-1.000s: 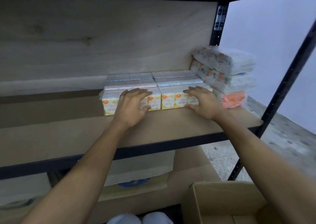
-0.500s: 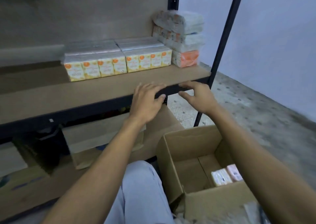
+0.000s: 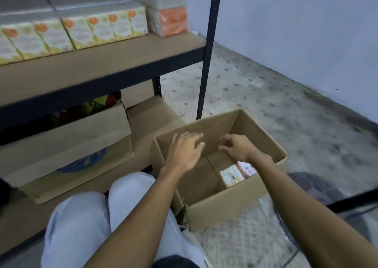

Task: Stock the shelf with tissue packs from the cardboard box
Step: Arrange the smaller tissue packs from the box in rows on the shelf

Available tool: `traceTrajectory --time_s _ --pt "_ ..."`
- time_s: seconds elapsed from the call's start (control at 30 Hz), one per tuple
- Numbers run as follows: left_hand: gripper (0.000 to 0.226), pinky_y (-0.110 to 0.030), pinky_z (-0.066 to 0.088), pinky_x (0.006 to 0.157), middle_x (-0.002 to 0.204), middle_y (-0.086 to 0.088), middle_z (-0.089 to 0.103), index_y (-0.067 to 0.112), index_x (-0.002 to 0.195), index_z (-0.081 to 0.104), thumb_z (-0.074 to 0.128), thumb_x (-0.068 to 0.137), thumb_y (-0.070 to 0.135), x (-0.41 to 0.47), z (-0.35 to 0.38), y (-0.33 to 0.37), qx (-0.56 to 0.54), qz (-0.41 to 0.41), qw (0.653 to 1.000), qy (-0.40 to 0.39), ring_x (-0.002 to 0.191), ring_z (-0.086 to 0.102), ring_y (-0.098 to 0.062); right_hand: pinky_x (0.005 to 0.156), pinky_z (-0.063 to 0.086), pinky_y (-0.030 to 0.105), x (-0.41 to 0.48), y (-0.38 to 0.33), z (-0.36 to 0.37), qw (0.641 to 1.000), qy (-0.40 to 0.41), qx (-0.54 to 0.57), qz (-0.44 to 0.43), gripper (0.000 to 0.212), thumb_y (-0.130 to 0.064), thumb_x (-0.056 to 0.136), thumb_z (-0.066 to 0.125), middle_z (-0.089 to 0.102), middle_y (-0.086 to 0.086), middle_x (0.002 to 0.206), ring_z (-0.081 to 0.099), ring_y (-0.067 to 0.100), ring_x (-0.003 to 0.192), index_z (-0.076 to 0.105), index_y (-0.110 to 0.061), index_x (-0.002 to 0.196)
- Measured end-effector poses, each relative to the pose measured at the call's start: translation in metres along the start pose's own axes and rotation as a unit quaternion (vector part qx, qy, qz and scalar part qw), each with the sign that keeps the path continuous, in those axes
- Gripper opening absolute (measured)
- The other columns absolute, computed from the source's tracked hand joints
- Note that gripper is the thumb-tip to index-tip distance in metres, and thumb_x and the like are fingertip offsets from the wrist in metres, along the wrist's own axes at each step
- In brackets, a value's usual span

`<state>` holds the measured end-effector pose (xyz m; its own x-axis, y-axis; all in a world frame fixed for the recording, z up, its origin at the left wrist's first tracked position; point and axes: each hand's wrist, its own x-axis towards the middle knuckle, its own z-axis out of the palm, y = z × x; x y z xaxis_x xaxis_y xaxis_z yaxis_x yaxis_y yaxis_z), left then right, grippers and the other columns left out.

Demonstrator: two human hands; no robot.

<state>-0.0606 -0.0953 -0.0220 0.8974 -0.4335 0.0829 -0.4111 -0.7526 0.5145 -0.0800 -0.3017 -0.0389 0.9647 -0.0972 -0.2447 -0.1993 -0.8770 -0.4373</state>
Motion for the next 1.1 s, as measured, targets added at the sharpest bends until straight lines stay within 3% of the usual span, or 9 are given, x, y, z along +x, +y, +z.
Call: traceTrajectory --time_s 0.2,0.37,0.47,0.57,0.7,0.83,0.93,1.03,1.1 --pt "0.049 -0.033 0.024 0.11 0.147 -0.001 0.045 0.023 0.142 0.043 0.047 0.096 0.039 0.014 0.074 0.001 -0.046 -0.059 0.992 -0.106 0.137 0.036 -0.02 0.104 0.04 0.034 0.021 0.062 0.036 0.996 -0.06 -0.033 0.056 0.052 -0.041 0.085 0.064 0.055 0.004 0.135 0.049 0.022 0.124 0.053 -0.02 0.131" --pt "0.055 -0.038 0.025 0.114 0.149 -0.008 0.04 0.021 0.144 0.038 0.051 0.094 0.039 0.029 0.136 0.015 -0.133 -0.115 0.969 -0.174 0.139 0.032 -0.025 0.103 0.042 0.039 0.048 0.111 0.054 0.986 -0.11 -0.095 0.08 0.061 -0.051 0.077 0.062 0.051 0.001 0.139 0.047 0.023 0.126 0.051 -0.025 0.132" --pt "0.058 -0.036 0.028 0.112 0.149 -0.009 0.038 0.02 0.145 0.035 0.051 0.093 0.04 0.037 0.168 0.024 -0.147 -0.131 0.958 -0.211 0.138 0.031 -0.026 0.11 0.032 0.046 0.064 0.133 0.062 0.975 -0.164 -0.129 0.083 0.065 -0.056 0.078 0.057 0.04 0.002 0.148 0.031 0.027 0.139 0.045 -0.029 0.136" --pt "0.061 -0.039 0.03 0.111 0.149 -0.01 0.037 0.018 0.145 0.034 0.051 0.092 0.042 0.043 0.195 0.032 -0.16 -0.145 0.946 -0.243 0.138 0.031 -0.028 0.116 0.012 0.052 0.075 0.15 0.069 0.953 -0.238 -0.162 0.091 0.07 -0.067 0.071 0.04 0.026 -0.004 0.156 0.006 0.023 0.147 0.045 -0.035 0.134" --pt "0.065 -0.041 0.029 0.111 0.151 -0.009 0.03 0.02 0.147 0.028 0.051 0.091 0.043 0.047 0.218 0.04 -0.194 -0.172 0.923 -0.286 0.139 0.027 -0.029 0.114 0.006 0.057 0.072 0.149 0.053 0.956 -0.237 -0.146 0.098 0.05 -0.04 0.087 0.039 0.013 -0.008 0.159 -0.002 0.022 0.147 0.038 -0.045 0.137" --pt "0.07 -0.048 0.026 0.111 0.151 -0.005 0.02 0.03 0.148 0.02 0.049 0.088 0.053 0.049 0.228 0.038 -0.19 -0.181 0.91 -0.32 0.138 0.022 -0.03 0.108 0.01 0.06 0.066 0.143 0.041 0.951 -0.251 -0.157 0.083 0.057 -0.028 0.087 0.051 0.018 -0.004 0.158 0.003 0.024 0.146 0.036 -0.044 0.139" --pt "0.078 -0.049 0.026 0.11 0.148 -0.005 0.022 0.031 0.147 0.021 0.05 0.081 0.063 0.049 0.226 0.032 -0.194 -0.194 0.908 -0.317 0.136 0.024 -0.03 0.101 0.02 0.053 0.065 0.139 0.044 0.94 -0.25 -0.216 0.082 0.066 -0.035 0.077 0.065 0.033 -0.001 0.148 0.018 0.027 0.138 0.037 -0.044 0.136" --pt "0.093 -0.05 0.029 0.108 0.145 -0.004 0.028 0.032 0.144 0.026 0.044 0.065 0.079 0.046 0.223 0.021 -0.184 -0.221 0.908 -0.305 0.135 0.028 -0.028 0.097 0.024 0.049 0.066 0.137 0.048 0.927 -0.246 -0.277 0.063 0.067 -0.045 0.077 0.066 0.038 -0.002 0.144 0.026 0.027 0.133 0.035 -0.041 0.136" --pt "0.089 -0.051 0.032 0.106 0.143 -0.004 0.032 0.034 0.14 0.032 0.044 0.066 0.082 0.046 0.223 0.012 -0.171 -0.243 0.914 -0.276 0.133 0.031 -0.029 0.094 0.024 0.047 0.067 0.136 0.05 0.92 -0.241 -0.307 0.036 0.067 -0.05 0.076 0.067 0.043 -0.002 0.141 0.029 0.026 0.131 0.037 -0.039 0.135"
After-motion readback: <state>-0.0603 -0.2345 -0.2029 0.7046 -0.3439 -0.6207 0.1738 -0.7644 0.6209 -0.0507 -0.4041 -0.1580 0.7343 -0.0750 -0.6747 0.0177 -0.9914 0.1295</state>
